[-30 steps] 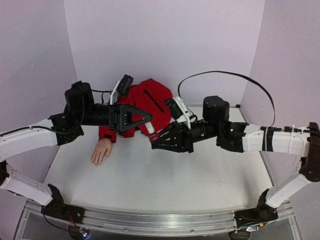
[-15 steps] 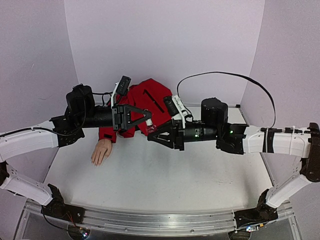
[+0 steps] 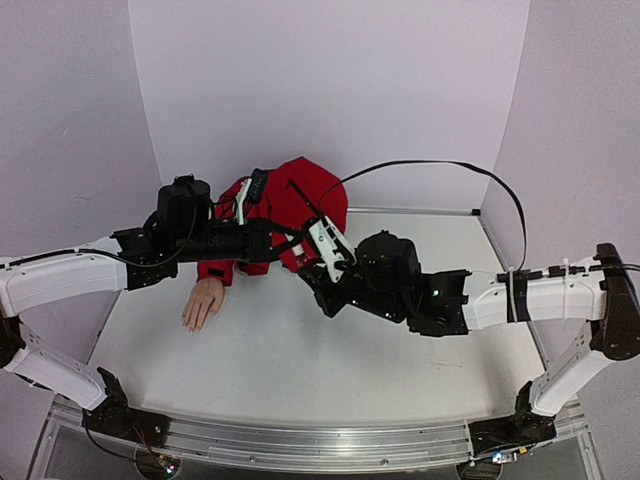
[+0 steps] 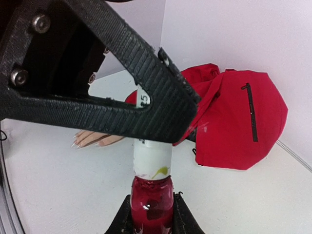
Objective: Paint the nails
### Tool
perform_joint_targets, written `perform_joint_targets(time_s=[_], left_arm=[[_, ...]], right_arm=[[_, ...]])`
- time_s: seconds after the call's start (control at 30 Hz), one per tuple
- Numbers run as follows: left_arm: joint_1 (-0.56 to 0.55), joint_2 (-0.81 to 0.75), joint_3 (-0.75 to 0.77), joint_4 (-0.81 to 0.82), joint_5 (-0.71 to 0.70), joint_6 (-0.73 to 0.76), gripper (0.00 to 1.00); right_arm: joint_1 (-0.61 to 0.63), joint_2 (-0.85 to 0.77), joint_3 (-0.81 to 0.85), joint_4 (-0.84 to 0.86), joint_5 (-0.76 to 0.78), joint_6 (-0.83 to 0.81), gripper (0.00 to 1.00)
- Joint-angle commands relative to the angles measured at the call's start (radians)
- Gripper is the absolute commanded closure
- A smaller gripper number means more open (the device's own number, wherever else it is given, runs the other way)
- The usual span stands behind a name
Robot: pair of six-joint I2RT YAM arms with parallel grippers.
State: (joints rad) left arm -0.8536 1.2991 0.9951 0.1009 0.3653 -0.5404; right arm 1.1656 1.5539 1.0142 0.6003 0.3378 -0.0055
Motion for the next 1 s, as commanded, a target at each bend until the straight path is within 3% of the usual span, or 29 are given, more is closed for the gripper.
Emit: perform_joint_targets(time_s=[0.0,0.17,0.27,0.4,0.53,0.7,0.97], left_arm=[[-0.006,-0.031,0.049,-0.048,0.086,-0.018,0.68],[-0.004,-0.103,0.038,-0.007,0.191,0.028,0.32],[-0.004,-0.147,-0.005,0.092,0.260,0.020,0.23],[-0.004,-0.139,-0.035,0.211,0.335,-0.044,0.18],[-0.007,-0.117,-0.033,0.306,0.395,-0.086,0.19],[-0.037,-0.085,0.001,0.318,0.456,-0.079,0.35],[-0.042,-0.070,0.004,0.317,0.438,-0.079,0.60]], right_arm=[[-0.093,-0.095,-0.004,0.108,-0.371,-0.007,1.00],[-0.238,-0.156,-0.030,0.117,-0.967,0.146,1.00],[-0.257,-0.168,-0.013,0.118,-1.201,0.196,1.00],[-0.257,-0.156,0.017,0.136,-1.347,0.252,1.00],[-0.258,-0.141,0.012,0.181,-1.353,0.282,1.00],[-0.257,-0.121,0.006,0.239,-1.334,0.310,1.00],[-0.258,-0.098,0.011,0.236,-1.300,0.304,1.00]])
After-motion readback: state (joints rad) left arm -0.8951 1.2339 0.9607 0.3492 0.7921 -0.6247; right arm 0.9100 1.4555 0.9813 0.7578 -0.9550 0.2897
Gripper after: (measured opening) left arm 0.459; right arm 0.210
